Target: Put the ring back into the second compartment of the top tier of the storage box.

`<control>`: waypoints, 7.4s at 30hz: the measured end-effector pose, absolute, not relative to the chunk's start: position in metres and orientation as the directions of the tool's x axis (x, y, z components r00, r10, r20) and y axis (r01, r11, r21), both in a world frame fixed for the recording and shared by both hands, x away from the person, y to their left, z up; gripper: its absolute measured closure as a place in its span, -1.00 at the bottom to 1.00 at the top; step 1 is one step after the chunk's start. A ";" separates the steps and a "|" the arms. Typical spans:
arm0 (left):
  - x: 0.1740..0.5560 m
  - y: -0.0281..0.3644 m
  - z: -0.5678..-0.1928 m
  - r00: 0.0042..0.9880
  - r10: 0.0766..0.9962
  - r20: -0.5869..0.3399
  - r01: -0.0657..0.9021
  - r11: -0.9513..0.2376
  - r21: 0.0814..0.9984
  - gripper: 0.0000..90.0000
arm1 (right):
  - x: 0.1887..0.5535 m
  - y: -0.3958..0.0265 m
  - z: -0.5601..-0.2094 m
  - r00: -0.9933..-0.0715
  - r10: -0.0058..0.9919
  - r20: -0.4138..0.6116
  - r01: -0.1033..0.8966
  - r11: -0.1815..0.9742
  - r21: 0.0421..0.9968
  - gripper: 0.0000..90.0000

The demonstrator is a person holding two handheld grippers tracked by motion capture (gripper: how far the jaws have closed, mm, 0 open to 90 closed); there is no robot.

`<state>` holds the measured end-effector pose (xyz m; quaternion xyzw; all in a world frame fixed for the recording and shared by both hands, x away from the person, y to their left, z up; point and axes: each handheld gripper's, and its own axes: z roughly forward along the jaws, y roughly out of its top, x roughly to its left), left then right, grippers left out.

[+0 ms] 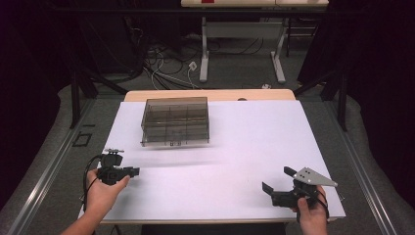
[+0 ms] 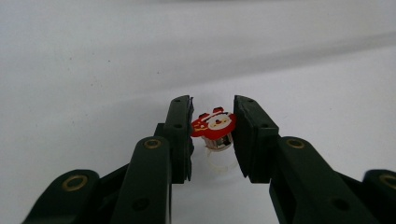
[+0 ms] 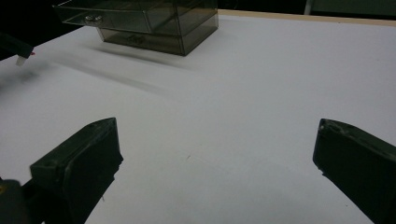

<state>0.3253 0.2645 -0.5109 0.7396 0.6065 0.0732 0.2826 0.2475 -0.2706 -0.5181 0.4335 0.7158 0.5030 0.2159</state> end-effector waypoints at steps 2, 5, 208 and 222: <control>0.325 0.264 -0.510 0.250 0.940 -0.232 0.847 -0.096 0.523 0.52 | 0.248 -0.271 -0.518 -0.531 0.838 0.128 0.404 0.117 0.907 -0.99; 0.324 0.265 -0.506 0.252 0.938 -0.236 0.842 -0.093 0.531 0.52 | 0.248 -0.270 -0.518 -0.531 0.838 0.128 0.405 0.118 0.907 -0.99; 0.419 0.137 -0.466 0.390 0.903 -0.184 0.699 -0.160 0.697 0.37 | 0.248 -0.273 -0.518 -0.535 0.834 0.134 0.403 0.113 0.908 -0.99; 0.420 0.138 -0.461 0.415 0.896 -0.156 0.645 -0.169 0.745 -0.05 | 0.249 -0.276 -0.520 -0.530 0.835 0.148 0.410 0.100 0.907 -0.99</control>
